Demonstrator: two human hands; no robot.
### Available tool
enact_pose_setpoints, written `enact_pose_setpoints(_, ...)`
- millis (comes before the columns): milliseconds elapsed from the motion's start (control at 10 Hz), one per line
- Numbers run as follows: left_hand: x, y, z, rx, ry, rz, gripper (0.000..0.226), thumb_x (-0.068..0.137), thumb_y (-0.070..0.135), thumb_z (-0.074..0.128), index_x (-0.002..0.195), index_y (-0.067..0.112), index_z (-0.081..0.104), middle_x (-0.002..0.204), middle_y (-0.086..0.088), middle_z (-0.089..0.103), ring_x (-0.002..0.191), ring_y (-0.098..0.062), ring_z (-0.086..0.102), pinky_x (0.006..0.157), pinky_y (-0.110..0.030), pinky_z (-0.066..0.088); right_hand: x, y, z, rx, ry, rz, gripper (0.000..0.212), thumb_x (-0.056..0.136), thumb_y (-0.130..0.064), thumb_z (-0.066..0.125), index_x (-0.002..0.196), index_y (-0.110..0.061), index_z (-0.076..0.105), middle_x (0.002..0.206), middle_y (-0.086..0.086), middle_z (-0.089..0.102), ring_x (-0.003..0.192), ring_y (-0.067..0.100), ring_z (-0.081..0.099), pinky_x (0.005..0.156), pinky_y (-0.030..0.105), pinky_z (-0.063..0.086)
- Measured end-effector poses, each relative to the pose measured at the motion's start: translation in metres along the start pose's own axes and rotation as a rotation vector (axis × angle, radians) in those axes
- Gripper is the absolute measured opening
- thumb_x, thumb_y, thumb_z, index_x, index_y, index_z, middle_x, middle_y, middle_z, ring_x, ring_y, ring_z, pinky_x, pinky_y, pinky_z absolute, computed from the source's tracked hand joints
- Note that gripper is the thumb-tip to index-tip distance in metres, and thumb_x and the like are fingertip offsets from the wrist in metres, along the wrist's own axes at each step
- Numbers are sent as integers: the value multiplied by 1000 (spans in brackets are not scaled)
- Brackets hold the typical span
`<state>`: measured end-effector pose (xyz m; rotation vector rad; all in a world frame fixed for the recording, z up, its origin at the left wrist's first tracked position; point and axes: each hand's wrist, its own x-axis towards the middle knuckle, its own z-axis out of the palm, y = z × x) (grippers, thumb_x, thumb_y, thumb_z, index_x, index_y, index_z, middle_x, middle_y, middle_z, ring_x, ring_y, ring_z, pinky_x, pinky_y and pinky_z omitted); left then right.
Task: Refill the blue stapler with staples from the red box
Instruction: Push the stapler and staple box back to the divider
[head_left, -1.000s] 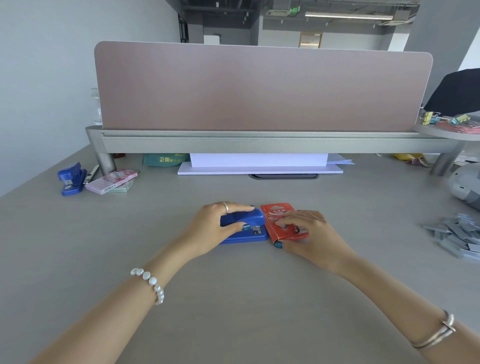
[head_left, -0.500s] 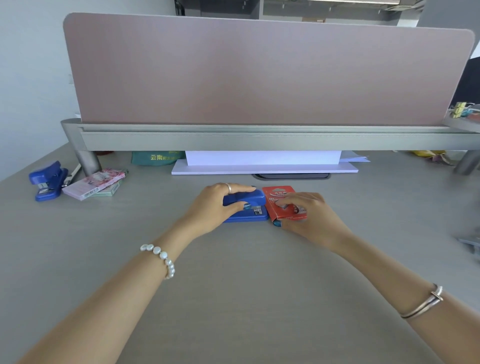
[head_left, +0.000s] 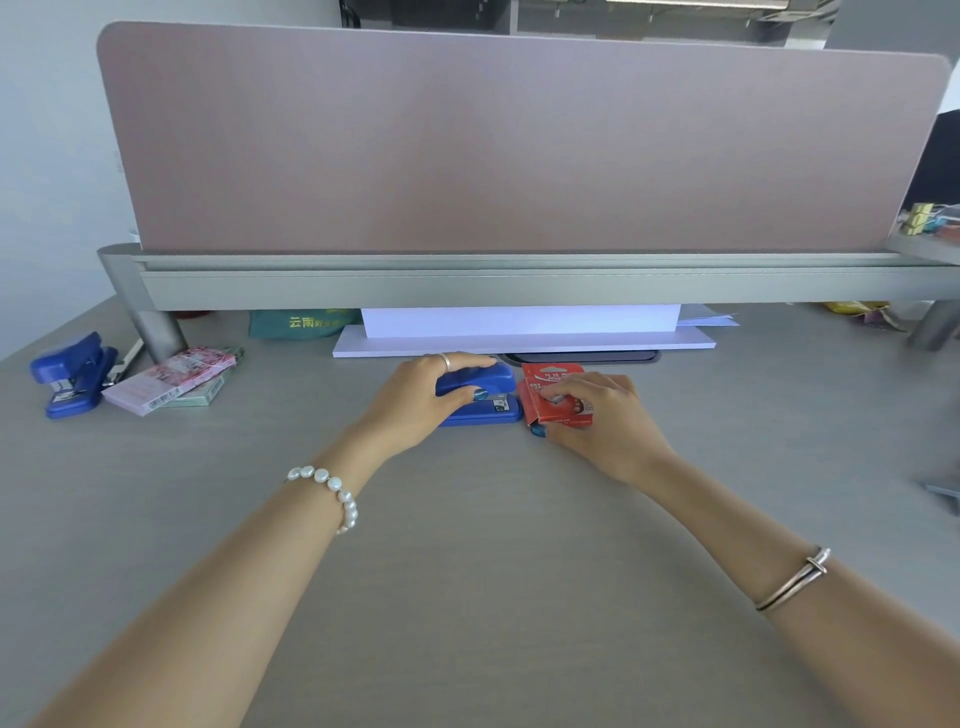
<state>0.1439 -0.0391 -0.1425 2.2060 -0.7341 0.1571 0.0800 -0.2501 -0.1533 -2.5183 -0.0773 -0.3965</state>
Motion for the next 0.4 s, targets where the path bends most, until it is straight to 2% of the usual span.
enact_pose_setpoints(100, 2, -1, 0, 2, 0, -2, 33, 87, 19, 59, 116, 33, 59, 118, 21, 60, 113, -2, 51, 90, -5, 33, 2, 0, 2, 8, 15, 12, 39, 77, -23, 69, 115, -24, 58, 127, 0, 55, 122, 21, 30, 85, 22, 27)
enact_pose_setpoints(200, 0, 0, 2, 64, 20, 2, 34, 86, 20, 59, 118, 33, 58, 122, 12, 62, 114, -10, 50, 95, -22, 36, 0, -2, 1, 9, 35, 18, 40, 77, -25, 68, 115, -23, 57, 125, 0, 56, 122, 22, 31, 86, 23, 29)
enact_pose_setpoints(300, 0, 0, 2, 110, 42, 13, 37, 86, 20, 60, 121, 31, 56, 130, 5, 59, 121, -15, 46, 102, -29, 35, -1, -1, 4, 16, 16, 24, 42, 74, -29, 69, 114, -24, 57, 124, 1, 56, 121, 26, 35, 94, 32, 37)
enact_pose_setpoints(400, -6, 12, -2, 99, 82, 20, 39, 86, 21, 60, 123, 33, 54, 136, 3, 53, 127, -15, 42, 103, -25, 31, -7, -8, -6, 57, 50, 25, 45, 72, -32, 70, 114, -27, 55, 119, -1, 60, 118, 25, 41, 98, 37, 39)
